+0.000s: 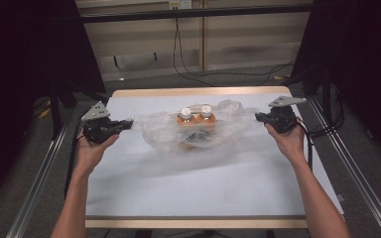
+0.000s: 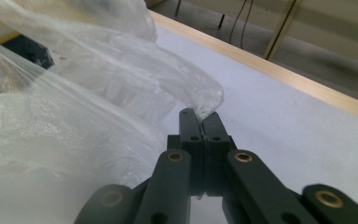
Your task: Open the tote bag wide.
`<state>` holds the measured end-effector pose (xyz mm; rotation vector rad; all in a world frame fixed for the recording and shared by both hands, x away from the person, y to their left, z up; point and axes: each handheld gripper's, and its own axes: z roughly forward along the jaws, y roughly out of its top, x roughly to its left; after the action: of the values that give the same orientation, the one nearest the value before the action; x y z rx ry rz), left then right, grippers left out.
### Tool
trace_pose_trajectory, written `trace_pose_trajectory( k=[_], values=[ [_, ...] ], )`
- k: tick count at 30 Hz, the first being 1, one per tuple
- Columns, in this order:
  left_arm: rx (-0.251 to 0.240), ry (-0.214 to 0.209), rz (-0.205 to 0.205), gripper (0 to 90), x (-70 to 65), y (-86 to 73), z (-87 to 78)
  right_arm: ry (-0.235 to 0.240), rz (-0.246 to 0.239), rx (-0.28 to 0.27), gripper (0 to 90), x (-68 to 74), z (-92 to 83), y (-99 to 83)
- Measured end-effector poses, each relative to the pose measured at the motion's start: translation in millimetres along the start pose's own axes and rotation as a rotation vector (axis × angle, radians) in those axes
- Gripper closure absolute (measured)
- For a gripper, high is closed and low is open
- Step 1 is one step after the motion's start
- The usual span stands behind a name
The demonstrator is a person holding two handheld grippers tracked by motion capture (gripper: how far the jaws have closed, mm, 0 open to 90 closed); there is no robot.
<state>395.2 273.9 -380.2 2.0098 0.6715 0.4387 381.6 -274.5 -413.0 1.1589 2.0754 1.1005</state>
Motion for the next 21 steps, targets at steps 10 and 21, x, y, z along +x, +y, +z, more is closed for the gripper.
trace_pose_trajectory(
  k=[10, 21],
  values=[
    [0.059, 0.087, -0.006, 88.5, 5.6, -6.4, 30.8, -0.012, 0.102, -0.084, 89.8, -10.3, 14.5, 15.1],
    [0.172, 0.06, 0.016, 88.5, 0.8, -16.8, 50.8, 0.001, 0.051, 0.043, 89.9, -1.2, 41.0, 2.4]
  ],
)
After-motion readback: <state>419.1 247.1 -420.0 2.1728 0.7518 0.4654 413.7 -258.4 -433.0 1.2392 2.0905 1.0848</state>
